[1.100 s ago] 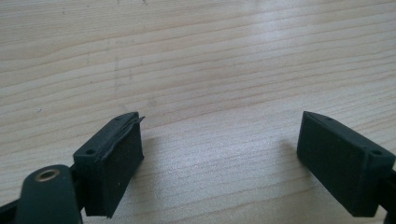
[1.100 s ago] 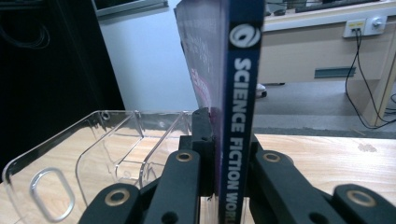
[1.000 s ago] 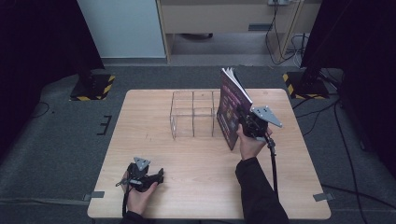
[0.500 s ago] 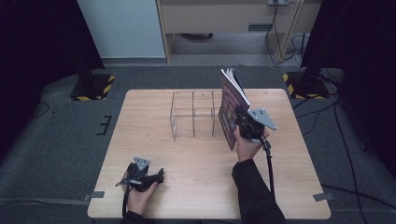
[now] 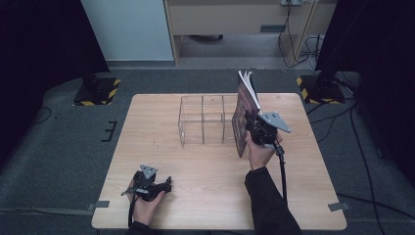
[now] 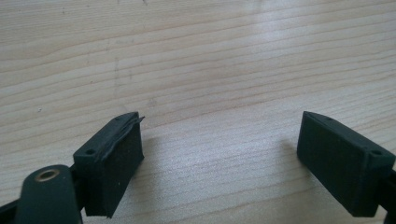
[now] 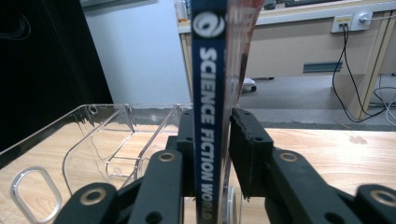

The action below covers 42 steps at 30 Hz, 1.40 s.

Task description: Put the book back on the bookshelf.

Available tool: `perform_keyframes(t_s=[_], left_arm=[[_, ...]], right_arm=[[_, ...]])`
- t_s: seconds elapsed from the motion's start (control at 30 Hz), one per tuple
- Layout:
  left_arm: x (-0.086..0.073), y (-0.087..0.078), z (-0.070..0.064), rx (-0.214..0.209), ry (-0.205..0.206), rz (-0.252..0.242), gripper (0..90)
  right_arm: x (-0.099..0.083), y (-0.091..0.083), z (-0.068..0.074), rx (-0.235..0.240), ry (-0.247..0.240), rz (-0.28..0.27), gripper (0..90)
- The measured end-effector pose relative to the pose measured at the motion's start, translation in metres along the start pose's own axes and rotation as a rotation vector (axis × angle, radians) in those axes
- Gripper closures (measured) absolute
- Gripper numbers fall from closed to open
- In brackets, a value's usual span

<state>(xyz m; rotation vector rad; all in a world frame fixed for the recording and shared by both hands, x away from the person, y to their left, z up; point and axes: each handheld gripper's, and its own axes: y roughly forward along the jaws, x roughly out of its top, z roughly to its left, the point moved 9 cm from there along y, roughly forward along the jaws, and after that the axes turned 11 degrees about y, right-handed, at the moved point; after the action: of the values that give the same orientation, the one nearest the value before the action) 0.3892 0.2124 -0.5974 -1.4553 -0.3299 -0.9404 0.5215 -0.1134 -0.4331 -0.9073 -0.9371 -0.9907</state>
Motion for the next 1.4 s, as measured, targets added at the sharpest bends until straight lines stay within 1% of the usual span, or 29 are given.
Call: perform_keyframes(t_s=[0.13, 0.2, 0.27, 0.37, 0.4, 0.47, 0.57, 0.67, 0.73, 0.8, 0.87, 0.97, 1.03, 1.07, 1.13, 1.2, 1.3, 1.37, 1.4], left_arm=[[0.0, 0.0, 0.0, 0.0, 0.0, 0.0, 13.3], [0.0, 0.0, 0.0, 0.0, 0.0, 0.0, 13.3], [0.0, 0.0, 0.0, 0.0, 0.0, 0.0, 13.3], [0.0, 0.0, 0.0, 0.0, 0.0, 0.0, 13.3], [0.0, 0.0, 0.0, 0.0, 0.0, 0.0, 13.3], [0.0, 0.0, 0.0, 0.0, 0.0, 0.0, 13.3], [0.0, 0.0, 0.0, 0.0, 0.0, 0.0, 13.3], [0.0, 0.0, 0.0, 0.0, 0.0, 0.0, 13.3], [0.0, 0.0, 0.0, 0.0, 0.0, 0.0, 13.2], [0.0, 0.0, 0.0, -0.002, 0.0, 0.0, 13.1], [0.0, 0.0, 0.0, -0.002, 0.0, 0.0, 13.1], [0.0, 0.0, 0.0, -0.002, 0.001, 0.001, 12.9], [0.0, 0.0, 0.0, -0.002, 0.0, 0.001, 12.8], [0.0, 0.0, 0.0, -0.002, 0.0, 0.001, 12.8], [0.0, 0.0, 0.0, -0.002, 0.001, 0.001, 12.8], [0.0, 0.0, 0.0, -0.002, 0.001, 0.001, 12.8], [0.0, 0.0, 0.0, -0.002, 0.001, 0.001, 12.8], [0.0, 0.0, 0.0, -0.002, 0.001, 0.001, 12.8], [0.0, 0.0, 0.0, -0.002, 0.001, 0.001, 12.7]], right_arm=[[0.0, 0.001, -0.001, 0.004, -0.006, 0.005, 67.8], [0.0, 0.002, -0.001, 0.005, -0.005, 0.011, 63.7], [-0.001, 0.002, 0.0, 0.021, -0.003, 0.018, 60.9], [-0.002, 0.003, 0.0, 0.017, -0.01, 0.031, 54.7], [-0.002, 0.003, 0.0, 0.018, -0.011, 0.028, 51.1], [-0.001, 0.003, 0.001, 0.037, 0.001, 0.031, 43.5], [0.0, 0.002, 0.002, 0.034, -0.002, 0.035, 34.8], [0.001, 0.0, 0.0, 0.03, -0.011, 0.044, 28.0], [0.001, -0.002, 0.0, 0.044, -0.011, 0.053, 23.4], [0.001, -0.006, 0.001, 0.066, -0.017, 0.063, 22.3], [0.001, -0.012, 0.001, 0.078, -0.024, 0.07, 20.5], [-0.002, -0.021, 0.001, 0.114, -0.015, 0.102, 17.7], [-0.005, -0.027, -0.002, 0.131, -0.019, 0.126, 16.1], [-0.008, -0.032, -0.004, 0.137, -0.017, 0.147, 15.3], [-0.013, -0.037, -0.008, 0.147, -0.026, 0.171, 14.7], [-0.022, -0.046, -0.015, 0.154, -0.049, 0.2, 14.2], [-0.034, -0.057, -0.026, 0.149, -0.073, 0.233, 13.4], [-0.043, -0.065, -0.036, 0.146, -0.078, 0.255, 12.3], [-0.047, -0.069, -0.04, 0.148, -0.074, 0.259, 12.1]])
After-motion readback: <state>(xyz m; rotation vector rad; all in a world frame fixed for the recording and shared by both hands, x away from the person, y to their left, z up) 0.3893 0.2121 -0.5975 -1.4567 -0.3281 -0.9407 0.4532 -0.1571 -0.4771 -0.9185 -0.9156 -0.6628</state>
